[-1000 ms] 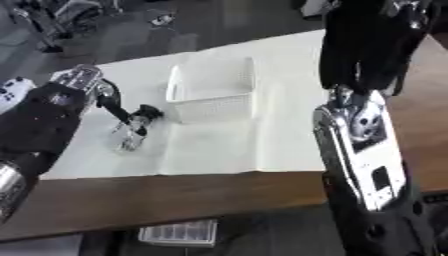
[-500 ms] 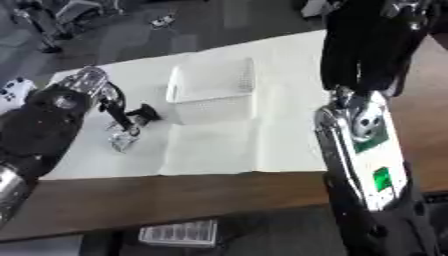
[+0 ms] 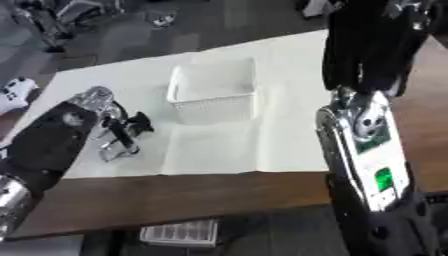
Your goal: Pick up objects on the table and place them in the box.
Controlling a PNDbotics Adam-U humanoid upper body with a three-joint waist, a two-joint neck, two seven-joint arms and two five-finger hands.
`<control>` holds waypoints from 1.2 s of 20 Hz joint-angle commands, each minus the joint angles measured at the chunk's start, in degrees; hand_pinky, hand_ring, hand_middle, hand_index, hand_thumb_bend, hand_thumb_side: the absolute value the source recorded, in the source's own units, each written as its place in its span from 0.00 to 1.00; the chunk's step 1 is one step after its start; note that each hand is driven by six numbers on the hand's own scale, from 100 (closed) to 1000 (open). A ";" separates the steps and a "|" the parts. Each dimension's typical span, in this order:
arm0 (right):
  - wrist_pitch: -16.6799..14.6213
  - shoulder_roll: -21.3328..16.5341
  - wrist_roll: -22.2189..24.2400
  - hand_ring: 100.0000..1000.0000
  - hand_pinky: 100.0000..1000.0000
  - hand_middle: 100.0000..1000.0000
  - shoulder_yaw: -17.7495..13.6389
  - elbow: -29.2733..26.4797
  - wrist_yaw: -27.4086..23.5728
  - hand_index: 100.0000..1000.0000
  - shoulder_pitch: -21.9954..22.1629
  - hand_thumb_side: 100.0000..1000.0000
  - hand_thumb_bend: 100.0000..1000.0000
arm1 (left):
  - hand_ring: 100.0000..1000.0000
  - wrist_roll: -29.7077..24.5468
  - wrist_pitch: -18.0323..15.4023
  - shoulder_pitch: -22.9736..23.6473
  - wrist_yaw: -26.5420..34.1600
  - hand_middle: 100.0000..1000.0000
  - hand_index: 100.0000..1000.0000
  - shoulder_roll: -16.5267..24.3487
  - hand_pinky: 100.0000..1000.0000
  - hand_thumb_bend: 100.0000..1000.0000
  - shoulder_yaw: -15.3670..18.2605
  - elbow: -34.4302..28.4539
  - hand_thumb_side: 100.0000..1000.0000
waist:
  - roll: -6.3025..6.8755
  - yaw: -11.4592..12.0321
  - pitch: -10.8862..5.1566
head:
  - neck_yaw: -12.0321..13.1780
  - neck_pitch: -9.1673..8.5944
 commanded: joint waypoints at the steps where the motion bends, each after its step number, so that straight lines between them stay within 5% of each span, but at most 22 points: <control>1: 0.05 0.19 -0.02 0.37 0.20 0.43 -0.03 -0.75 0.26 0.76 -1.10 1.00 0.06 | 0.65 -0.17 -2.66 0.22 1.23 0.61 0.69 -0.43 0.56 0.12 0.88 1.40 0.97 | -0.42 0.01 -0.65 | 0.54 -0.50; 3: 0.06 0.18 -0.05 0.37 0.20 0.43 -0.03 -0.75 0.30 0.75 -1.08 1.00 0.06 | 0.45 2.41 -3.11 -0.19 3.06 0.42 0.50 -0.13 0.39 0.00 1.06 0.03 0.75 | -0.40 0.03 -0.66 | 0.66 -0.30; 4: 0.06 0.17 -0.06 0.37 0.20 0.43 -0.02 -0.75 0.32 0.75 -1.07 1.00 0.06 | 0.40 5.12 -2.90 -0.35 3.87 0.36 0.43 0.14 0.32 0.00 0.87 -1.23 0.74 | -0.37 0.03 -0.67 | 0.71 -0.25; 6: 0.08 0.16 -0.09 0.37 0.20 0.43 -0.01 -0.75 0.35 0.75 -1.05 1.00 0.05 | 0.18 12.17 -1.94 -0.65 4.66 0.14 0.21 0.84 0.00 0.00 0.39 -3.74 0.72 | -0.32 0.04 -0.70 | 0.81 -0.22; 8: 0.12 0.15 -0.13 0.37 0.20 0.43 -0.01 -0.75 0.37 0.75 -1.02 1.00 0.05 | 0.02 20.63 -0.20 -0.68 5.01 0.01 0.11 1.51 0.00 0.00 0.39 -5.45 0.71 | -0.28 0.08 -0.74 | 0.84 -0.23; 14: 0.16 0.08 -0.25 0.37 0.20 0.43 -0.07 -0.75 0.42 0.75 -0.92 1.00 0.05 | 0.00 38.55 4.20 -1.40 7.43 0.00 0.09 3.29 0.00 0.00 1.64 -6.09 0.67 | -0.30 0.22 -0.85 | 0.75 -0.40; 24: 0.08 -0.10 -0.48 0.37 0.20 0.43 -0.11 -0.75 0.48 0.75 -0.76 1.00 0.05 | 0.00 40.89 7.41 -5.89 9.76 0.00 0.08 6.22 0.00 0.00 2.40 -7.75 0.66 | -0.18 0.40 -1.00 | 1.45 0.16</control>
